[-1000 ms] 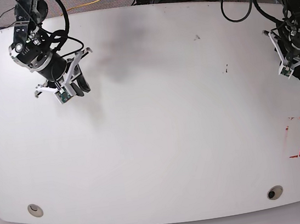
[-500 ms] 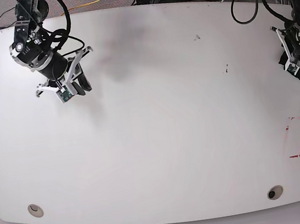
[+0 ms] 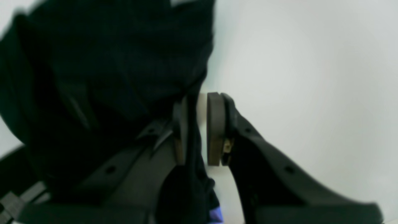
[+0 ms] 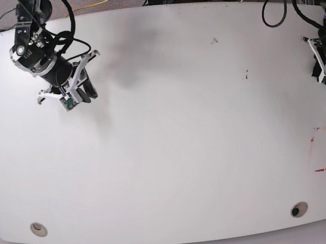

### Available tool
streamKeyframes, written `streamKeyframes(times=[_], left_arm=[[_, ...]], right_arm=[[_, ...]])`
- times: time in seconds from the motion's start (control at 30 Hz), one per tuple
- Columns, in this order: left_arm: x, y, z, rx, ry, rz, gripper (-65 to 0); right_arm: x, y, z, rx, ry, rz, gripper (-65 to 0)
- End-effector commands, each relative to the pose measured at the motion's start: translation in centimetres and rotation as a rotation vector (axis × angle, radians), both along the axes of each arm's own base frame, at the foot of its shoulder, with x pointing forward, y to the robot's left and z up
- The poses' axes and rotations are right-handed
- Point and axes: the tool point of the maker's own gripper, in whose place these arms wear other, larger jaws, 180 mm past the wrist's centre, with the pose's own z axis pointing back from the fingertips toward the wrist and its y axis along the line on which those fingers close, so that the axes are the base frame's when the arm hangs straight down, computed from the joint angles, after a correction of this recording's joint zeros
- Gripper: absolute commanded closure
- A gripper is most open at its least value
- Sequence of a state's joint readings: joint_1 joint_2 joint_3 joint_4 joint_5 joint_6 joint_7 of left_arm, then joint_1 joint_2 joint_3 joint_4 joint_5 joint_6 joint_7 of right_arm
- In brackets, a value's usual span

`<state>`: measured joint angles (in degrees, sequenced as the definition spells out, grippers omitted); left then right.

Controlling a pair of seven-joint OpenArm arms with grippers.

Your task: Layout the t-shirt on the table in an organized manner, then fold the t-shirt properly

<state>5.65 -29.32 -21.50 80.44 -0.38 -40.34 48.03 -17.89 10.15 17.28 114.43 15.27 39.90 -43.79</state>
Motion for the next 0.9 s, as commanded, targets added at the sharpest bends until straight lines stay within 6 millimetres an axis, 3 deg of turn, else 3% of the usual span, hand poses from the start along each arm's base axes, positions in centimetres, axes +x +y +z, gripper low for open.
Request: streamKeyframes(times=[0.0,0.23,0.47,0.77,0.87], left_arm=[[1.1,1.0,2.1,0.045,-0.046,-0.009,-8.6],[3.2,-1.4,4.9,0.065,-0.150,-0.077,-8.5],[4.9,-6.5,6.7,-0.011,-0.297,-0.104,-8.3],[9.3,-15.3,9.5,-0.252,-0.677,-0.064,-8.6],[9.9,-16.6,10.5,-0.305,-0.779,-0.039,-8.6]], right_arm=[[0.4,0.2,1.2,0.013,-0.046,0.008,-9.7],[0.6,0.4,1.7,0.014,-0.063,0.013,-10.0],[2.4,0.4,3.3,0.018,-0.139,0.010,-10.1],[4.9,0.3,4.5,-0.081,-0.247,-0.035,-10.3],[5.2,0.7,4.9,-0.088,-0.287,-0.043,-10.3]])
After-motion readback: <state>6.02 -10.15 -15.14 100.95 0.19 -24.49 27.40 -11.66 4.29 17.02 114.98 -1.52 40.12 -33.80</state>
